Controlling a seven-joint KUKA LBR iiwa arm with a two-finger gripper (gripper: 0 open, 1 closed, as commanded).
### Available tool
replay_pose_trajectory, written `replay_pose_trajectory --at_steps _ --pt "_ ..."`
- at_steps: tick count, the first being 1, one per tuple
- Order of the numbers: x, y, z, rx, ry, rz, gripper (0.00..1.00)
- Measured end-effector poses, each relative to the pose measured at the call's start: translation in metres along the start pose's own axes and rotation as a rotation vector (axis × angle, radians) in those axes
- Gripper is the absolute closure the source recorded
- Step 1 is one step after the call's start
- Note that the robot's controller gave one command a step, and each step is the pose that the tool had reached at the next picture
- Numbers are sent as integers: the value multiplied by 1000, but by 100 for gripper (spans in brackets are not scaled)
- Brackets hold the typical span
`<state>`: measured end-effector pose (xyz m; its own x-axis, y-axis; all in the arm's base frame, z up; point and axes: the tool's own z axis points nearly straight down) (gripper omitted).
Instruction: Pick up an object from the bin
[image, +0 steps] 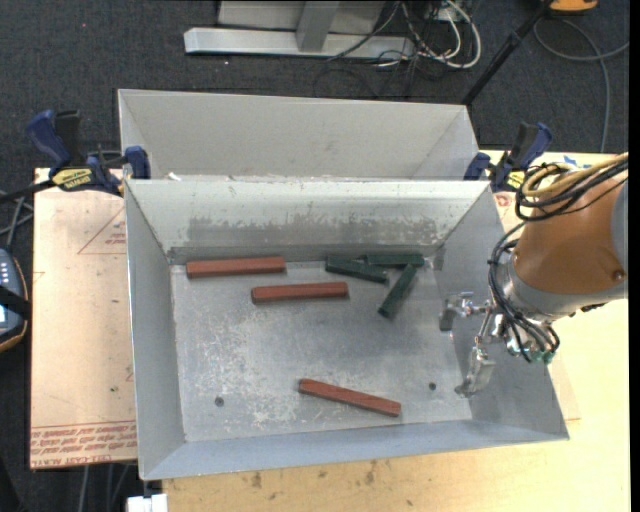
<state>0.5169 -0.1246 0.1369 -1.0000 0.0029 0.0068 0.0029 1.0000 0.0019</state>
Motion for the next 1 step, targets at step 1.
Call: replay_pose_trajectory --at_steps 1 --pt "-2 0 -4 1 -7 -3 0"
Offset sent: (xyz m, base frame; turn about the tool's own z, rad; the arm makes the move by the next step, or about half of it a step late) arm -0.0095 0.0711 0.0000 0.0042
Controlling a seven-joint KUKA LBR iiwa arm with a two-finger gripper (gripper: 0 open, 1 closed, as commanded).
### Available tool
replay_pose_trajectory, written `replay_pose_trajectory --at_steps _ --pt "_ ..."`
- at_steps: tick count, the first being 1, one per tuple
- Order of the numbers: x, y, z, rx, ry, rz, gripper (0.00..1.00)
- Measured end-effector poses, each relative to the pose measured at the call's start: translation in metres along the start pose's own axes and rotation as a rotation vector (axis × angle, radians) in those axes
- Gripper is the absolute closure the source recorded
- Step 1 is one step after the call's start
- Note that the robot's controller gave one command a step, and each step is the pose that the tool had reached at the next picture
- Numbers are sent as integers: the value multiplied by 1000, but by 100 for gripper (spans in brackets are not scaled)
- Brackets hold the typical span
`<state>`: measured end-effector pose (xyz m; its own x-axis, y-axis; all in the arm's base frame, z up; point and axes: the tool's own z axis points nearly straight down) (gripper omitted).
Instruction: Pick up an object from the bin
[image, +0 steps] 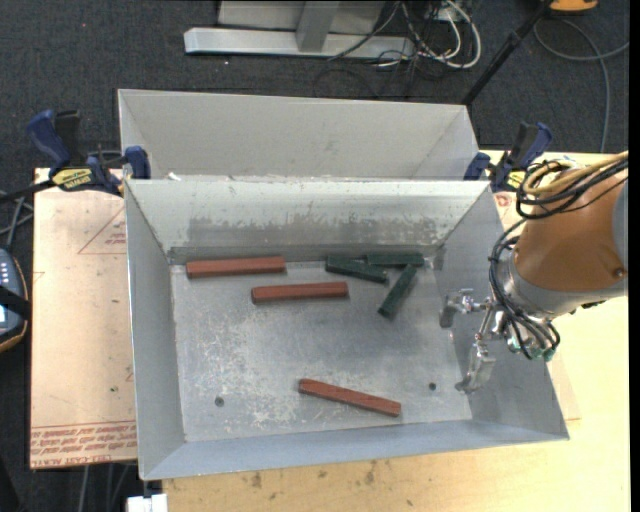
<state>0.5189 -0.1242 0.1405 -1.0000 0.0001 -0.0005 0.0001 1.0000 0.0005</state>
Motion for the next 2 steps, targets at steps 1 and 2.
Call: replay_pose_trajectory --at_steps 1,2 --pt "8 44 3 1 0 10 0" --pt "10 69 21 -4 -1 -6 0"
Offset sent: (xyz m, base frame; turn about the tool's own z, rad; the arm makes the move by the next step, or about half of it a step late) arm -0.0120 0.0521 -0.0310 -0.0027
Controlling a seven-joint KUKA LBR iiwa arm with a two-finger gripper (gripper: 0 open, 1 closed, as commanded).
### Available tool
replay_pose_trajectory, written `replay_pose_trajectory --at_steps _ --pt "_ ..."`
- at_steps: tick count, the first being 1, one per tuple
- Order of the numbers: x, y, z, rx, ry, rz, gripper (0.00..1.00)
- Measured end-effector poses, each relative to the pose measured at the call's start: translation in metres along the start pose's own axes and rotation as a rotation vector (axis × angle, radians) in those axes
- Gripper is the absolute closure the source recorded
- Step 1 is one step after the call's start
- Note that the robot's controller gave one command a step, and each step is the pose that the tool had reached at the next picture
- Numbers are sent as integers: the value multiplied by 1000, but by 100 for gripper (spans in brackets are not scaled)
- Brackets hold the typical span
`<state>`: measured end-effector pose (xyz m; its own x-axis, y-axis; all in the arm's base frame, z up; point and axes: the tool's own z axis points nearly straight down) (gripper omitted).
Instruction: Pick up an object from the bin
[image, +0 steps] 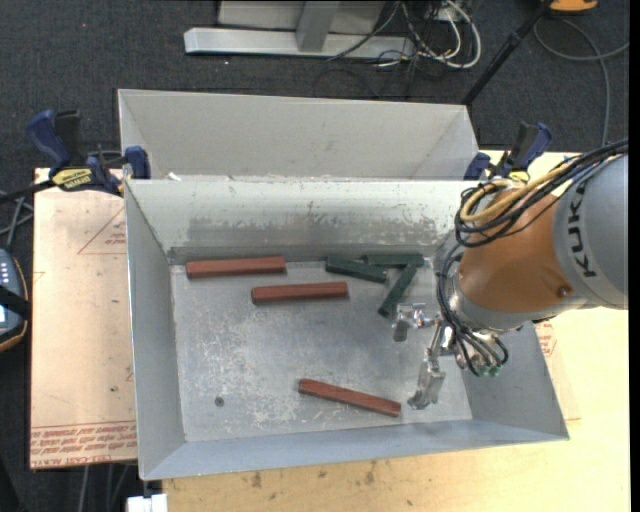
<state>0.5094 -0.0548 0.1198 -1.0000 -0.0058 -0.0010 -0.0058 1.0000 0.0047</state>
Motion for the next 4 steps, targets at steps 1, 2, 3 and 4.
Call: replay_pose_trajectory --at_steps 1,2,3,4 --pt "10 45 36 3 1 -297 100" --pt "10 45 36 3 1 -297 0" --pt "10 45 36 3 1 -297 0" --pt "15 92 47 5 -1 -573 100"
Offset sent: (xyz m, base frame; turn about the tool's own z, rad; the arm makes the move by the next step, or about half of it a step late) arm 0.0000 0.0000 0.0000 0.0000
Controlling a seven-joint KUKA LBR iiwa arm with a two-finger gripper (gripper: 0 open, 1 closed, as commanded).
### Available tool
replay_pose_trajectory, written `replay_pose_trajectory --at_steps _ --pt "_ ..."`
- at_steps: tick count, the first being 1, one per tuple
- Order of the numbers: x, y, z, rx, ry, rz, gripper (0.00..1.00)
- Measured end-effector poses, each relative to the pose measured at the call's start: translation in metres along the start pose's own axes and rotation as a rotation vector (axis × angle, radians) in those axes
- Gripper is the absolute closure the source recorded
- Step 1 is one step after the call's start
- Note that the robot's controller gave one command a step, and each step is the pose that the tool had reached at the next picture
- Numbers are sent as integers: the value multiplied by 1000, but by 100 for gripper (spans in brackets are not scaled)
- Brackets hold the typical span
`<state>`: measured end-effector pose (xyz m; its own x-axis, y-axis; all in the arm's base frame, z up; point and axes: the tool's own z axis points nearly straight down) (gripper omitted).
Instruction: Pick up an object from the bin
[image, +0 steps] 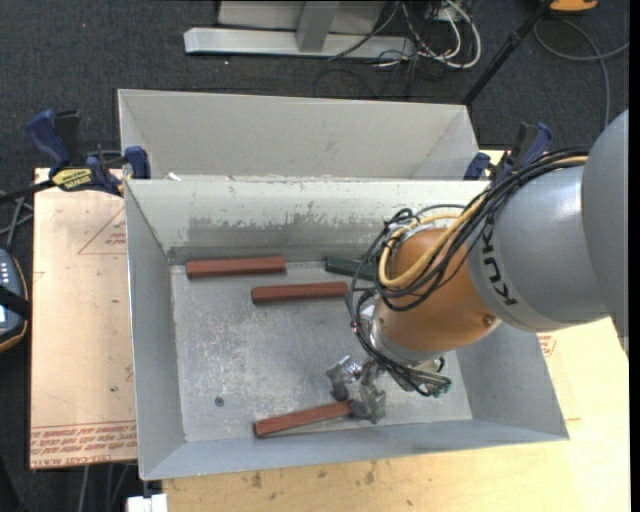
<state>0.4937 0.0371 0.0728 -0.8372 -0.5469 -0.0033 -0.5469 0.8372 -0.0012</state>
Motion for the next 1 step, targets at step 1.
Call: replay_pose_trajectory --at_steps 1 --pt "0 0 0 0 0 -1 100"
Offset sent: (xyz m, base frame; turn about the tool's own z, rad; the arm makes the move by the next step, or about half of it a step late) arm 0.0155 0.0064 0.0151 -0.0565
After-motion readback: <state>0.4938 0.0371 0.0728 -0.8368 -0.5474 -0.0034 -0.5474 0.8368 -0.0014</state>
